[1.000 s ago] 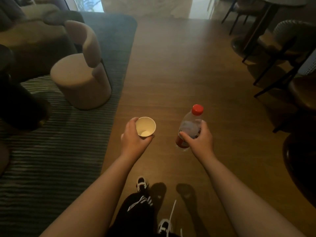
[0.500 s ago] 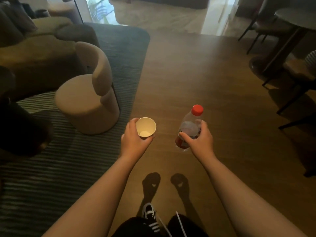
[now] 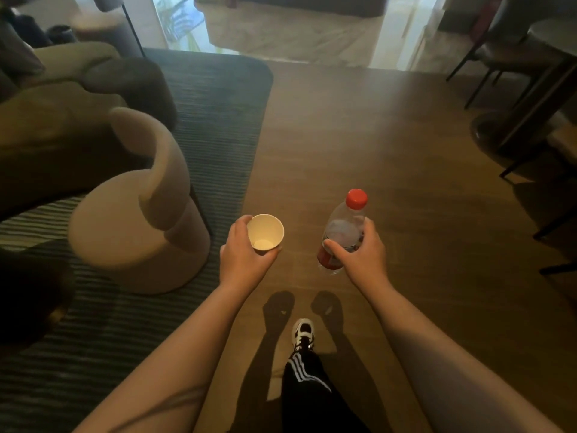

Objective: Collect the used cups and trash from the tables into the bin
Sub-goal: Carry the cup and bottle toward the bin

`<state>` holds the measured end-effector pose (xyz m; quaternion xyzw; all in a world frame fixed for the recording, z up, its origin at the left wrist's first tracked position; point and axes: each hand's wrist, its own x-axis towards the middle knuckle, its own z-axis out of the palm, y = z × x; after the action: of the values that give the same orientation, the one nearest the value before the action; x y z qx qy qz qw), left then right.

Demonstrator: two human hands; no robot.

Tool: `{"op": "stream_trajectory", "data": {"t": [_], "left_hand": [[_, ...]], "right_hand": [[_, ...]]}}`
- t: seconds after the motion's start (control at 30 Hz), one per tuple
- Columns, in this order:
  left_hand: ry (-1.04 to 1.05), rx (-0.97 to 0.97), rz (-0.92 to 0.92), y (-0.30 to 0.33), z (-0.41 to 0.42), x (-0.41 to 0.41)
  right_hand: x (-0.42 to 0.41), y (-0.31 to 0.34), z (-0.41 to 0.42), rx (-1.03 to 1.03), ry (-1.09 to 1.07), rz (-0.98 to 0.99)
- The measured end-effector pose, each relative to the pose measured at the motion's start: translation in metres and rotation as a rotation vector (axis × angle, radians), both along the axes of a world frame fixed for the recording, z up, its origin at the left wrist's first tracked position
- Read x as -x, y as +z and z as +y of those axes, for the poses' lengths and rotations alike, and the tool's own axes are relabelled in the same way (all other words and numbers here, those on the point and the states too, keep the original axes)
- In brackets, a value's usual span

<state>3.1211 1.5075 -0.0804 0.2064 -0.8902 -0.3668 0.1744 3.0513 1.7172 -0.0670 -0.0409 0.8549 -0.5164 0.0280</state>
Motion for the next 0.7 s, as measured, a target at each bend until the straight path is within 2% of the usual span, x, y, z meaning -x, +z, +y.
{"op": "stream_trajectory", "data": {"t": [0.43, 0.7], "left_hand": [[0.021, 0.014, 0.036, 0.026, -0.045, 0.291], [0.024, -0.022, 0.045, 0.010, -0.098, 0.450]], "right_hand": [[0.299, 0.018, -0.047, -0.003, 0.007, 0.015], [0.455, 0.000, -0.093, -0.076, 0.008, 0.059]]}}
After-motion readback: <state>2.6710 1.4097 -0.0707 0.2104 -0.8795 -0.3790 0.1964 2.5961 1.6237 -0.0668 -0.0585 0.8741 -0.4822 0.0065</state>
